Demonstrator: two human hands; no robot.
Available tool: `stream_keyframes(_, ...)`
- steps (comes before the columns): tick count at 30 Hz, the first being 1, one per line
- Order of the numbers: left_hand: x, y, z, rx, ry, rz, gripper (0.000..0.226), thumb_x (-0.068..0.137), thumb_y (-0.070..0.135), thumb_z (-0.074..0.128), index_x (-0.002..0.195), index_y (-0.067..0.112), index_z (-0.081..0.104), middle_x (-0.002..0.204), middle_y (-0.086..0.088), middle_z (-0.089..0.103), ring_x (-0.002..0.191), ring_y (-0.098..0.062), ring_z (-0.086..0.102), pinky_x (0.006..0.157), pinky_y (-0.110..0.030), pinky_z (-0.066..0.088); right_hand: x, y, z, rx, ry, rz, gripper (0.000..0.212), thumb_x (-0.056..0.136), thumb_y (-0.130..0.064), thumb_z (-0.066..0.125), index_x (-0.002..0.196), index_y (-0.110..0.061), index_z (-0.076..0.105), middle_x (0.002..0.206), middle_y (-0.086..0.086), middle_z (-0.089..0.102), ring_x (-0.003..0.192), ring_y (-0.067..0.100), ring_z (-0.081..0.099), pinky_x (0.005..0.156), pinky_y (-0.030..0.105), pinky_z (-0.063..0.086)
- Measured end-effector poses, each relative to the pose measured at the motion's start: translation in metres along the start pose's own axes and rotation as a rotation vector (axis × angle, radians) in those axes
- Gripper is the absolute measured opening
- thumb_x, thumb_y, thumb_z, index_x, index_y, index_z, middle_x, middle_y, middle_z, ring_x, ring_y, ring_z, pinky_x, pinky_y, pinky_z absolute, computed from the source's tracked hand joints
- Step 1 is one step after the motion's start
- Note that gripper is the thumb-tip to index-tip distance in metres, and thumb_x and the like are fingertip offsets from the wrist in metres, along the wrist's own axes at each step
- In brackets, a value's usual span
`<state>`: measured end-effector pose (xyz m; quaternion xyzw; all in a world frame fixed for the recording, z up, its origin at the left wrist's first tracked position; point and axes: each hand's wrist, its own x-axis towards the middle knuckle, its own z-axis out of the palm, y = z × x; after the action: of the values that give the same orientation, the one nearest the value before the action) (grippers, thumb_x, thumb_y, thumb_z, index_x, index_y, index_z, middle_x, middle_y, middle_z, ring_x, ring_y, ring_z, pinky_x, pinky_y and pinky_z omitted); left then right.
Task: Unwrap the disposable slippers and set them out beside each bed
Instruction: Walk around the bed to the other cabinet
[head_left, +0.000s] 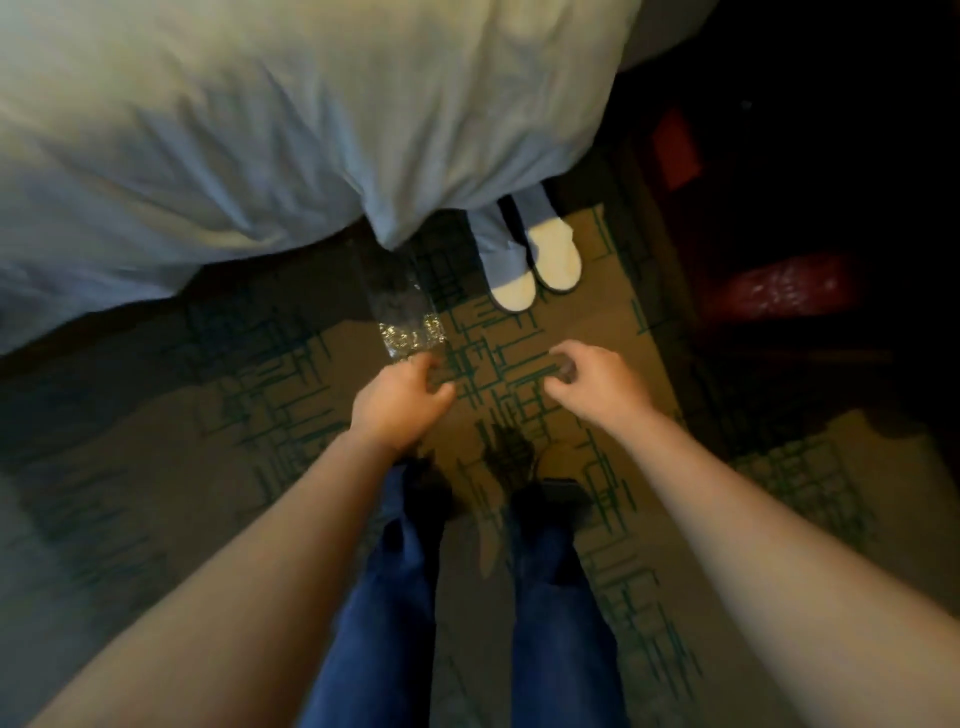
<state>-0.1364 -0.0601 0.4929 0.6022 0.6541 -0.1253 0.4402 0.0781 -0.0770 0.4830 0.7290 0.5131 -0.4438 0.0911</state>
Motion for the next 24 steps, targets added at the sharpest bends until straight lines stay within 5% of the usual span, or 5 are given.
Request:
stream_keyframes(6, -0.137, 0.008, -0.082, -0.136, 0.180, -0.098, 0.042, 0.086, 0.038, 0.051, 0.125, 0.023, 0.048, 0.098, 0.005, 0.059, 0.083, -0.010, 0.055, 0.070, -0.028, 0.050, -0.117, -0.081, -0.055, 0.005, -0.034, -0.090, 0.044, 0.085, -0.036, 0.056, 0.127, -0.025, 0.049, 0.118, 0.002, 0.060, 0.106, 0.023, 0.057, 0.088, 0.042, 0.051)
stream_keyframes(12, -0.247, -0.001, -0.111, -0.354, 0.326, -0.214, 0.043, 0.088, 0.034, 0.051, 0.129, 0.019, 0.046, 0.114, -0.004, 0.062, 0.091, -0.014, 0.057, 0.078, -0.033, 0.052, -0.195, -0.128, -0.072, -0.044, -0.005, -0.239, 0.050, 0.085, -0.031, 0.060, 0.132, -0.025, 0.044, 0.128, 0.003, 0.055, 0.114, 0.021, 0.054, 0.091, 0.042, 0.051)
stream_keyframes(18, -0.345, -0.040, -0.091, -0.563, 0.439, -0.348, 0.044, 0.087, 0.034, 0.052, 0.128, 0.022, 0.045, 0.114, -0.002, 0.061, 0.100, -0.019, 0.059, 0.088, -0.044, 0.052, -0.248, -0.143, -0.057, -0.141, -0.069, -0.373, 0.049, 0.086, -0.028, 0.060, 0.132, -0.025, 0.043, 0.129, 0.004, 0.054, 0.104, 0.017, 0.058, 0.084, 0.037, 0.055)
stream_keyframes(24, -0.415, -0.086, -0.024, -0.814, 0.556, -0.557, 0.042, 0.087, 0.027, 0.054, 0.127, 0.018, 0.047, 0.114, -0.006, 0.062, 0.102, -0.021, 0.058, 0.090, -0.040, 0.050, -0.275, -0.151, -0.025, -0.419, -0.187, -0.520, 0.046, 0.087, -0.030, 0.057, 0.131, -0.024, 0.045, 0.123, 0.003, 0.057, 0.095, 0.014, 0.059, 0.078, 0.031, 0.056)
